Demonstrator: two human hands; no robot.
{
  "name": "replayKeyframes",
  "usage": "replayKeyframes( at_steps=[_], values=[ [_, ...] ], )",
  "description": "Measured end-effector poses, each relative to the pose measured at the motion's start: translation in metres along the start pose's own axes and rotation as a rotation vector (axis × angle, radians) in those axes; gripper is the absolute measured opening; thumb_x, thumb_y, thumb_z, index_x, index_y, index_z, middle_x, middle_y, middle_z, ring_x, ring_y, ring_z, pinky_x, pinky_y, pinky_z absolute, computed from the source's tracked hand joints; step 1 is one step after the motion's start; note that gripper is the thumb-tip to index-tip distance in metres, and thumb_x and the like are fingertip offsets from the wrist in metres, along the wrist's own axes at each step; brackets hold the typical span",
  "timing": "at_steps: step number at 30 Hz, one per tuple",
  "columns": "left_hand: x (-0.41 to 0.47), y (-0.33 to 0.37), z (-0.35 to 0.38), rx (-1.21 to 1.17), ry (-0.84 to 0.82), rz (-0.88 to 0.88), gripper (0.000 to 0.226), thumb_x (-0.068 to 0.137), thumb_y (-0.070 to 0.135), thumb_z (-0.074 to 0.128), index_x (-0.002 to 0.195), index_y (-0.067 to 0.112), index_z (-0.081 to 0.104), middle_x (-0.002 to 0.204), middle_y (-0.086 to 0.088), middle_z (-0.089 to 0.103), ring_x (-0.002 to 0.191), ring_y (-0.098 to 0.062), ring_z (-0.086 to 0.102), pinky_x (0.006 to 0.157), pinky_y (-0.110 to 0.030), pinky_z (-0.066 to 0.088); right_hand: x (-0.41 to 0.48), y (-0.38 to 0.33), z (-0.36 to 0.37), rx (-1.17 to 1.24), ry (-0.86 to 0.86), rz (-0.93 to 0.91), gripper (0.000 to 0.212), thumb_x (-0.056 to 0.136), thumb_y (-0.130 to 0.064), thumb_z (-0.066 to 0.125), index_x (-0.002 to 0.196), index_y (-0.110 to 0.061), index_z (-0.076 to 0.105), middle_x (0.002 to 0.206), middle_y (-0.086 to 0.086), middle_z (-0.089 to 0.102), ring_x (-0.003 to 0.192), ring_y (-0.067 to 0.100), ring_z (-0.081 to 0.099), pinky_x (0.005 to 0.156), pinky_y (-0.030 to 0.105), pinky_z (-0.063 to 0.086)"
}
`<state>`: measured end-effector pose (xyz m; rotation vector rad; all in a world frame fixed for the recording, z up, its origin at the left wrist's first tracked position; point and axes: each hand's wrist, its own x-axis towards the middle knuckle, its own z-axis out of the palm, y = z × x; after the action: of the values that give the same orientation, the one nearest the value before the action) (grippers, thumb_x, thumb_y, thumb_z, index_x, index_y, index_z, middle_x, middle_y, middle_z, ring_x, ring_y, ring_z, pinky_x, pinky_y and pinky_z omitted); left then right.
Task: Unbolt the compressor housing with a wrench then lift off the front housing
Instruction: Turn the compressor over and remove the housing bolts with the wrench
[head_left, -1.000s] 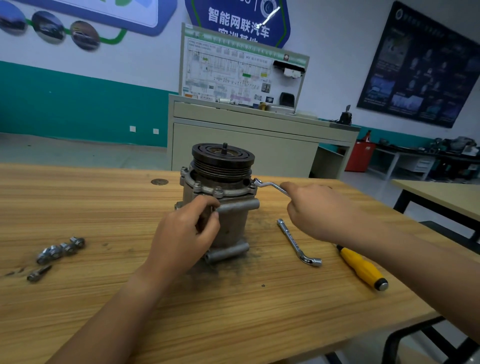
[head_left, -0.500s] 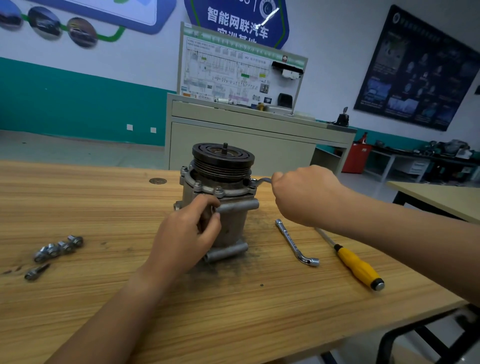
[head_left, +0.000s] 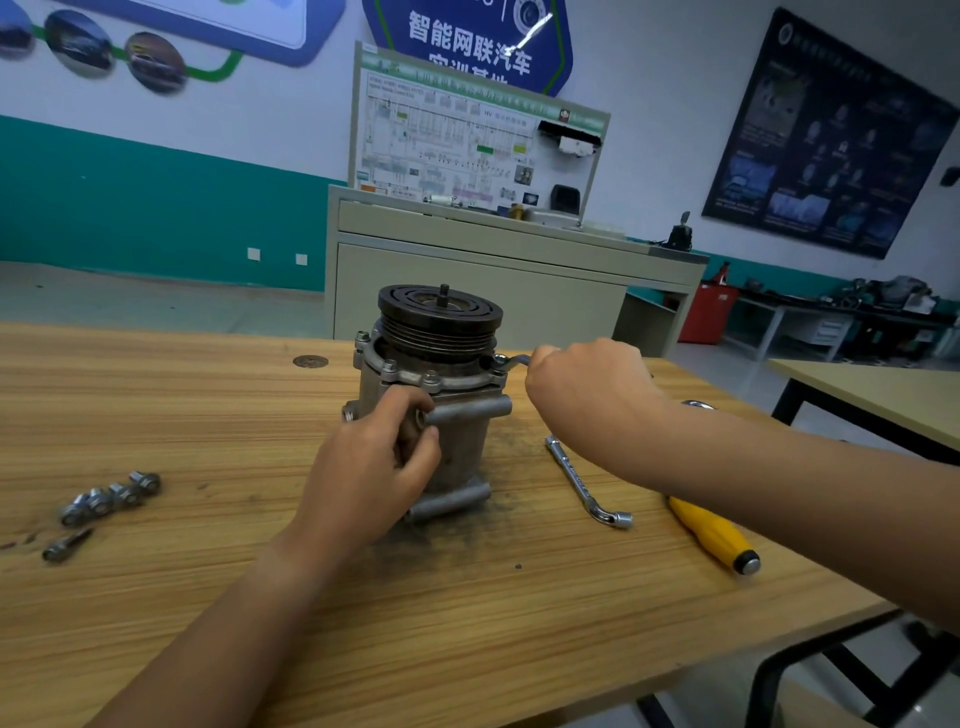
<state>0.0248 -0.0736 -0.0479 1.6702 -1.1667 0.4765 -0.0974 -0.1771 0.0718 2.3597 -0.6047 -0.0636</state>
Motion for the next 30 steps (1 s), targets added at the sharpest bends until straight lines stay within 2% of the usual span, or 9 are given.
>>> replayKeyframes(
  at_steps=[3,5,8,12,16,21,25,28,30],
  values=[
    [0.001,-0.001,0.001,-0.008,0.002,0.007,0.018,0.083,0.008,0.065,0.097,0.015,0.057,0.057,0.008,0.054,0.047,-0.011,0.053,0.046,-0.039,0.046,0.007,0.008,0.007,-0.057,0.04,-0.027,0.017,0.096,-0.006,0.043,0.111,-0.002,0.05,0.059,0.002,0.03,0.046,0.017,0.03,0.041,0.025,0.028],
    [0.001,0.0,0.0,-0.005,-0.001,0.016,0.018,0.083,0.008,0.065,0.098,0.015,0.057,0.058,0.007,0.055,0.047,-0.013,0.054,0.046,-0.041,0.047,0.009,0.011,0.013,-0.088,0.09,-0.03,0.018,0.1,-0.014,0.038,0.111,-0.002,0.046,0.058,0.002,0.029,0.044,0.016,0.027,0.039,0.026,0.02],
    [0.0,0.0,0.0,0.001,-0.01,0.03,0.02,0.084,0.008,0.065,0.098,0.017,0.055,0.058,0.007,0.054,0.047,-0.01,0.053,0.044,-0.04,0.046,0.01,0.01,0.02,-0.142,0.143,-0.05,0.023,0.1,-0.015,0.035,0.116,0.001,0.042,0.056,0.001,0.028,0.043,0.017,0.027,0.039,0.027,0.018],
    [0.0,0.0,-0.001,0.003,-0.017,0.022,0.019,0.084,0.009,0.065,0.099,0.016,0.055,0.059,0.007,0.054,0.048,-0.01,0.053,0.045,-0.039,0.046,0.013,0.014,0.02,-0.14,0.121,-0.07,0.02,0.096,-0.006,0.035,0.114,0.0,0.042,0.056,0.003,0.031,0.044,0.016,0.03,0.039,0.026,0.02],
    [0.0,0.001,0.0,-0.004,-0.024,0.013,0.02,0.084,0.01,0.065,0.1,0.017,0.055,0.06,0.007,0.055,0.049,-0.009,0.053,0.046,-0.039,0.046,0.017,0.02,0.02,-0.038,0.094,-0.054,0.013,0.097,-0.015,0.033,0.102,-0.009,0.044,0.059,0.0,0.038,0.047,0.014,0.036,0.041,0.025,0.024],
    [0.0,0.0,0.0,0.001,-0.02,0.019,0.02,0.083,0.01,0.066,0.099,0.016,0.056,0.06,0.008,0.054,0.049,-0.008,0.053,0.046,-0.038,0.046,0.02,0.025,0.03,-0.019,0.151,-0.086,0.014,0.097,-0.023,0.031,0.09,-0.011,0.033,0.057,0.0,0.041,0.046,0.013,0.038,0.04,0.024,0.024],
    [0.0,-0.001,0.0,-0.001,-0.023,0.015,0.02,0.084,0.012,0.065,0.1,0.019,0.055,0.059,0.008,0.054,0.049,-0.011,0.054,0.045,-0.037,0.045,0.026,0.035,0.039,-0.144,0.176,-0.128,0.005,0.096,-0.013,0.034,0.098,-0.01,0.038,0.055,-0.002,0.039,0.042,0.012,0.034,0.039,0.024,0.022],
    [-0.001,-0.001,0.0,-0.008,-0.019,0.027,0.025,0.084,0.012,0.064,0.096,0.027,0.048,0.058,0.008,0.052,0.061,-0.013,0.057,0.042,-0.026,0.038,0.042,0.038,0.046,-0.13,0.184,-0.097,0.016,0.094,-0.005,0.038,0.11,-0.007,0.042,0.058,-0.002,0.036,0.046,0.013,0.035,0.041,0.025,0.022],
    [0.0,-0.002,0.001,-0.006,-0.016,0.028,0.028,0.084,0.013,0.064,0.096,0.03,0.046,0.057,0.008,0.053,0.053,-0.013,0.055,0.043,-0.028,0.04,0.056,0.036,0.05,-0.038,0.217,-0.07,0.023,0.093,-0.003,0.041,0.116,-0.007,0.041,0.07,0.002,0.049,0.063,0.02,0.05,0.054,0.027,0.038]
  ],
)
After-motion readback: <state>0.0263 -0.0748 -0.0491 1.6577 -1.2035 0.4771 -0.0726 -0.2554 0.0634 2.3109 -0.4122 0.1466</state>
